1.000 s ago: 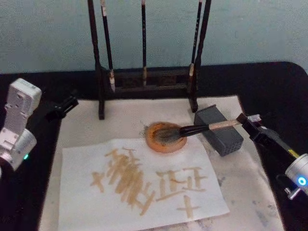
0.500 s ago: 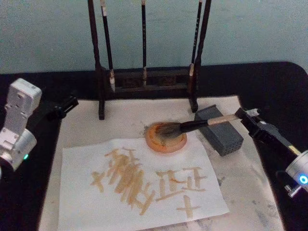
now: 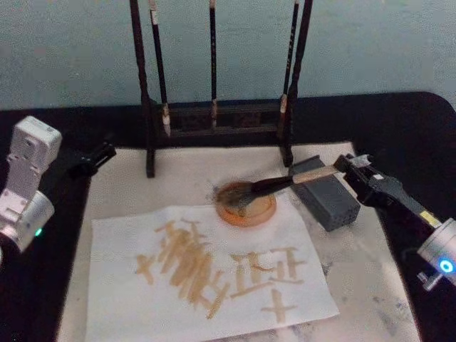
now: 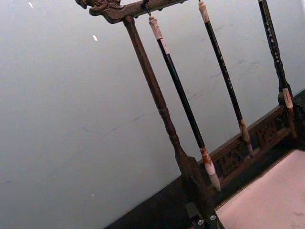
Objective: Pick up the brush from the inkstone, write on the paper, then place the brush back to its original position.
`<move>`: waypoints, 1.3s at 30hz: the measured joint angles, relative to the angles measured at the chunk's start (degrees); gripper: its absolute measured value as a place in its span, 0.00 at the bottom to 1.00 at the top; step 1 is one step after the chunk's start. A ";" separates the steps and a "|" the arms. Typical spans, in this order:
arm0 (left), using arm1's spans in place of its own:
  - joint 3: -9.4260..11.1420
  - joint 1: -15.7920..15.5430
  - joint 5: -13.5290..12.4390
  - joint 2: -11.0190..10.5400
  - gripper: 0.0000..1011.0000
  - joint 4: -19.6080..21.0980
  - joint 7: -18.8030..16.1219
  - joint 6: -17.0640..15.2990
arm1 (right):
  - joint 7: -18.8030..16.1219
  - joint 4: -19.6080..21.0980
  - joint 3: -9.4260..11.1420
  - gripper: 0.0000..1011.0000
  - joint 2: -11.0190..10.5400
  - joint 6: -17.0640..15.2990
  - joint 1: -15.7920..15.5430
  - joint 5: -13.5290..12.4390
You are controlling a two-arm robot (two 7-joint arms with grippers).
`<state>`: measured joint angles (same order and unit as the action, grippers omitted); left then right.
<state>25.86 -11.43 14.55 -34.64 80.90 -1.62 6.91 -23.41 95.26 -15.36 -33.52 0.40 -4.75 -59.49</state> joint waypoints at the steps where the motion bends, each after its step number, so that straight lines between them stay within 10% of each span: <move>1: 0.00 0.00 0.00 0.00 0.99 0.00 0.00 0.00 | 0.06 0.55 -0.17 0.17 -0.23 0.01 -0.05 0.49; 23: 0.00 0.00 0.00 0.00 0.99 0.00 0.00 0.00 | 1.81 11.85 -3.11 0.17 -4.85 -1.07 -0.45 15.57; 39: 0.00 0.00 0.00 0.00 0.99 0.00 0.00 0.00 | 1.16 18.74 -6.06 0.17 -7.74 0.56 -0.77 31.99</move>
<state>25.86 -11.43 14.55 -34.65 80.90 -1.62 6.91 -22.25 114.00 -21.42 -41.26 0.96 -5.52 -27.50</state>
